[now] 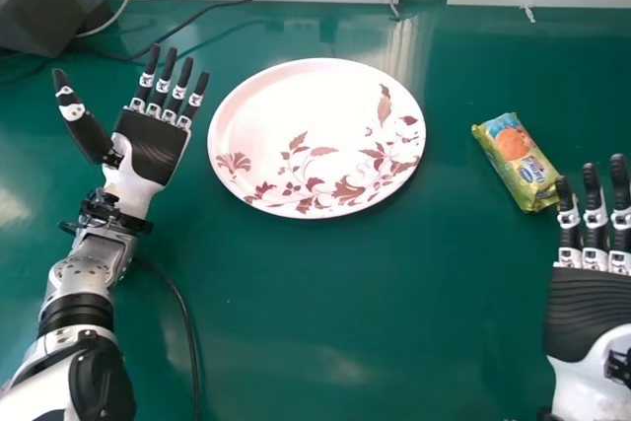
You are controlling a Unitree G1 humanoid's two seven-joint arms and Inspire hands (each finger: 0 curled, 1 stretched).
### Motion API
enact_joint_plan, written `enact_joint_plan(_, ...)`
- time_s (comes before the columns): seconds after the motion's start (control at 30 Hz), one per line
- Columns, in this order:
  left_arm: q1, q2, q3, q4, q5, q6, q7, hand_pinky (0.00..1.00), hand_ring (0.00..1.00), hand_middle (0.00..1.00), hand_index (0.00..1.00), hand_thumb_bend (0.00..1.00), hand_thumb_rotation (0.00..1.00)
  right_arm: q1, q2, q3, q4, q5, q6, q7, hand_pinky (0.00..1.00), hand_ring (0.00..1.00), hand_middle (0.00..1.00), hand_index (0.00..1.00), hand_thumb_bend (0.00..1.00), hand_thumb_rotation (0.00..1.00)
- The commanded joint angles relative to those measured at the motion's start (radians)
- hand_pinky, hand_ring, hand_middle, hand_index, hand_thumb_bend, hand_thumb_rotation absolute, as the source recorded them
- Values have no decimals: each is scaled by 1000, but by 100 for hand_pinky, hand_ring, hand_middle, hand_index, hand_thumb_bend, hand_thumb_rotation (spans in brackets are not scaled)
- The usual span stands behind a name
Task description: Pick up biscuit and place it in the plate
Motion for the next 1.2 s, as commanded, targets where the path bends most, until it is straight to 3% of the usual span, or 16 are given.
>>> enact_joint_plan(0.0,45,-30,-5,49,12,3,-4,100,96,100,100,100,81,26,38,-2,-1,-5,-11,-9,100,100,100,100,96,82)
enact_joint_plan(0.23,29,-42,-10,59,22,-11,28,97,96,100,100,100,83,33,48,-2,-15,-49,-36,-41,100,100,100,99,98,83)
enact_joint_plan(0.53,4,-44,-11,94,26,-29,11,95,92,97,100,100,81,50,88,-3,-77,-278,-80,-245,100,100,100,100,98,83)
enact_joint_plan(0.73,-9,-38,-8,113,30,-27,16,100,95,99,100,100,79,51,79,23,-120,-368,-82,-352,99,100,100,99,99,83)
enact_joint_plan(1.17,-2,-39,-16,103,33,-18,-2,100,96,99,100,100,85,107,73,58,-229,-608,-50,-551,100,100,100,100,99,83)
